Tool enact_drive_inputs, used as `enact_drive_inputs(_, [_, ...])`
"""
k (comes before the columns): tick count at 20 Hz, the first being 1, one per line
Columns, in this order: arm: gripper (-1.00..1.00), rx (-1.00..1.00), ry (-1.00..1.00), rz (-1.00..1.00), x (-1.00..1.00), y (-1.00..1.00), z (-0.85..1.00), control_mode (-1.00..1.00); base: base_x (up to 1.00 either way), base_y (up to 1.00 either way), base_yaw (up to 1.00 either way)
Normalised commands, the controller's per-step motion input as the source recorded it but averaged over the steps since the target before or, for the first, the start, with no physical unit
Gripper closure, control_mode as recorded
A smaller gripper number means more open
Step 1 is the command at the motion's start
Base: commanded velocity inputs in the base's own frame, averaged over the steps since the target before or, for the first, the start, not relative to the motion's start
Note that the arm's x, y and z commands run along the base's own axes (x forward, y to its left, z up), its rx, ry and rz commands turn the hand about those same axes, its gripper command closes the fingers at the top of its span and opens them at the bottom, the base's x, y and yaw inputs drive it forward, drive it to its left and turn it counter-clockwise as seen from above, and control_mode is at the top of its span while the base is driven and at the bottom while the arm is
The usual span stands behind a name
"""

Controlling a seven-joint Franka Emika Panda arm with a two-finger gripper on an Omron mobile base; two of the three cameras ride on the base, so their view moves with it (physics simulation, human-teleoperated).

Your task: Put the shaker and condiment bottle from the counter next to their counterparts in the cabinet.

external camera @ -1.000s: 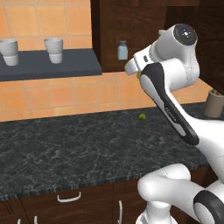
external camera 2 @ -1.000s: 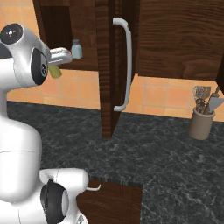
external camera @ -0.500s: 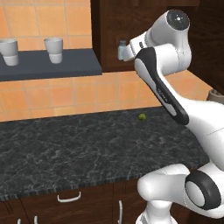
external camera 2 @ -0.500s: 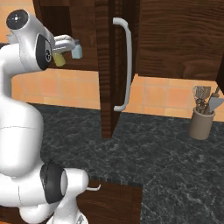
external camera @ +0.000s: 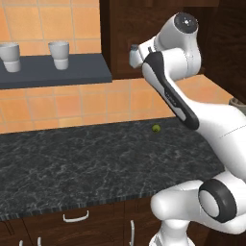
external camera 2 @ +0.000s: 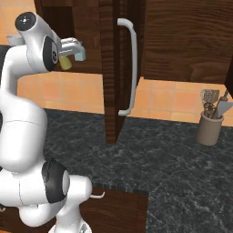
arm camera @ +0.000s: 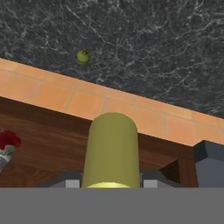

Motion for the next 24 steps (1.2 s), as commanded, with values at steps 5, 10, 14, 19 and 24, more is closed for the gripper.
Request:
enact_drive_inputs(5, [1.0, 0.02, 0.0, 0.0, 0.23, 0.0, -0.11, -1.0, 0.0, 0.0, 0.0])
enact_drive_inputs(10, [1.0, 0.07, 0.0, 0.0, 0.26, 0.0, 0.0, -1.0, 0.0, 0.0, 0.0])
enact_drive_inputs(14, [1.0, 0.08, 0.0, 0.0, 0.26, 0.0, 0.0, -1.0, 0.0, 0.0, 0.0])
enact_drive_inputs(19, [1.0, 0.04, 0.0, 0.0, 0.28, 0.0, -0.01, -1.0, 0.0, 0.0, 0.0])
enact_drive_inputs(24, [1.0, 0.0, 0.02, 0.0, 0.39, 0.0, -0.21, -1.0, 0.0, 0.0, 0.0])
